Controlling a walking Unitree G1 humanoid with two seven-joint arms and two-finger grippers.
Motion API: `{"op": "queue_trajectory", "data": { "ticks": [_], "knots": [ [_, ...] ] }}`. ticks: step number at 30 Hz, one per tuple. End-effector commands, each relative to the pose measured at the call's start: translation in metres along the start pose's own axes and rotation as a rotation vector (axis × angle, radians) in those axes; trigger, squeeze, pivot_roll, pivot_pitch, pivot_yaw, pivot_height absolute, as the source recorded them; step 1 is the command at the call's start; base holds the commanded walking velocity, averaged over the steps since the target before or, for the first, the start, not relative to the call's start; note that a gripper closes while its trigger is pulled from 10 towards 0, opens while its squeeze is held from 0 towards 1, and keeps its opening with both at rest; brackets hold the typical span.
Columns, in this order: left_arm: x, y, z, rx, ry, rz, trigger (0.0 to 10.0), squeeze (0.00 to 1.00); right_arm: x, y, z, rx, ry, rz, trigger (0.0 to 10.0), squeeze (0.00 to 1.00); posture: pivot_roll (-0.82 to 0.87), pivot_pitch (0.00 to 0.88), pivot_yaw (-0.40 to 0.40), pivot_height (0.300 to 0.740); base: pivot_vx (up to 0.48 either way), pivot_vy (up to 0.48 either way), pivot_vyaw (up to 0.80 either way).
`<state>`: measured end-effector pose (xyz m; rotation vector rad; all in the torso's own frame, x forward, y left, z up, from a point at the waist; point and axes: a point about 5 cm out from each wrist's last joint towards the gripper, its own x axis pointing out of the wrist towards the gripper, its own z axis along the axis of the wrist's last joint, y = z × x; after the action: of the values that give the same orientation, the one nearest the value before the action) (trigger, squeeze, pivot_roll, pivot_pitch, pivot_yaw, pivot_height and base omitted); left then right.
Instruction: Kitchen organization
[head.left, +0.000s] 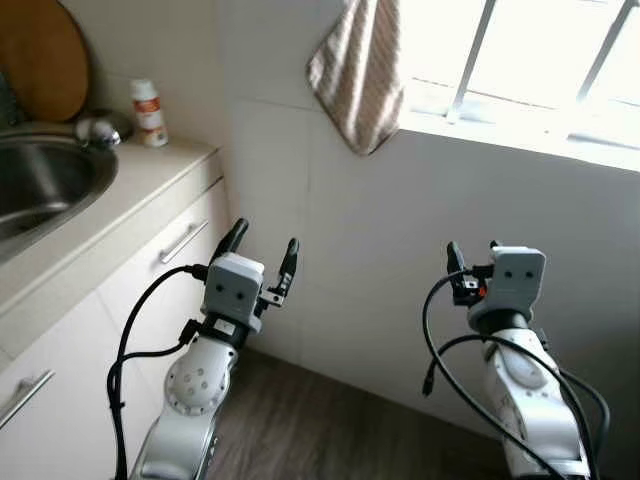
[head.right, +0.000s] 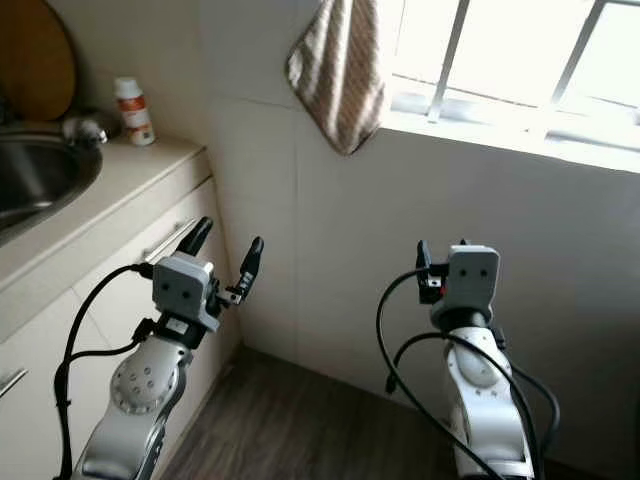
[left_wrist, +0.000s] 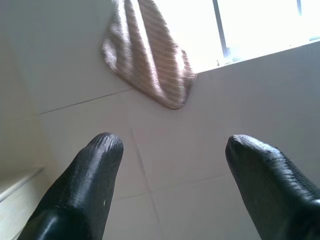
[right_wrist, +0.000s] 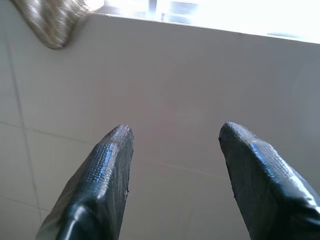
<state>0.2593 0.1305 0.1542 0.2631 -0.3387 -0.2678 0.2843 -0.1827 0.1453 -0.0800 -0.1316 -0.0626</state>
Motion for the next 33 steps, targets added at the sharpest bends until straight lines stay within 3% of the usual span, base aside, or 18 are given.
{"op": "queue_trajectory", "data": {
  "ticks": [1,6,7,11,17,23,26,33],
  "knots": [
    [-0.003,-0.009,-0.005,0.006,0.031,-0.048,10.0,0.00,-0.001,-0.003,-0.005,-0.026,0.032,-0.006,10.0,0.00,0.02,0.000,-0.043,0.740,0.000,0.000,-0.80],
    [-0.016,-0.017,-0.028,0.029,0.148,-0.103,10.0,0.00,-0.008,0.007,-0.023,-0.073,0.113,0.096,10.0,0.00,0.02,0.000,-0.040,0.740,0.000,0.000,-0.80],
    [-0.024,-0.020,-0.037,0.024,0.198,-0.110,10.0,0.00,-0.014,0.015,-0.036,-0.140,0.165,0.183,10.0,0.00,0.01,0.000,-0.037,0.740,0.000,0.000,-0.80],
    [-0.040,-0.028,-0.055,0.062,0.313,-0.152,10.0,0.00,-0.030,0.023,-0.055,-0.255,0.194,0.283,10.0,0.00,0.02,0.000,-0.036,0.740,0.000,0.000,-0.80],
    [-0.048,-0.031,-0.069,0.074,0.395,-0.135,10.0,0.00,-0.036,0.036,-0.060,-0.330,0.179,0.399,10.0,0.00,0.02,0.000,-0.034,0.740,0.000,0.000,-0.80],
    [-0.046,-0.032,-0.071,0.096,0.397,-0.120,10.0,0.00,-0.037,0.043,-0.058,-0.377,0.125,0.462,10.0,0.00,0.02,0.000,-0.039,0.740,0.000,0.000,-0.80],
    [-0.045,-0.032,-0.071,0.100,0.394,-0.112,10.0,0.00,-0.035,0.045,-0.052,-0.405,0.080,0.464,10.0,0.00,0.02,0.000,-0.040,0.740,0.000,0.000,0.00],
    [-0.043,-0.032,-0.070,0.107,0.376,-0.098,10.0,0.00,-0.028,0.046,-0.036,-0.347,-0.018,0.424,10.0,0.00,0.02,0.000,-0.040,0.740,0.000,-0.274,0.00]
  ]
}}
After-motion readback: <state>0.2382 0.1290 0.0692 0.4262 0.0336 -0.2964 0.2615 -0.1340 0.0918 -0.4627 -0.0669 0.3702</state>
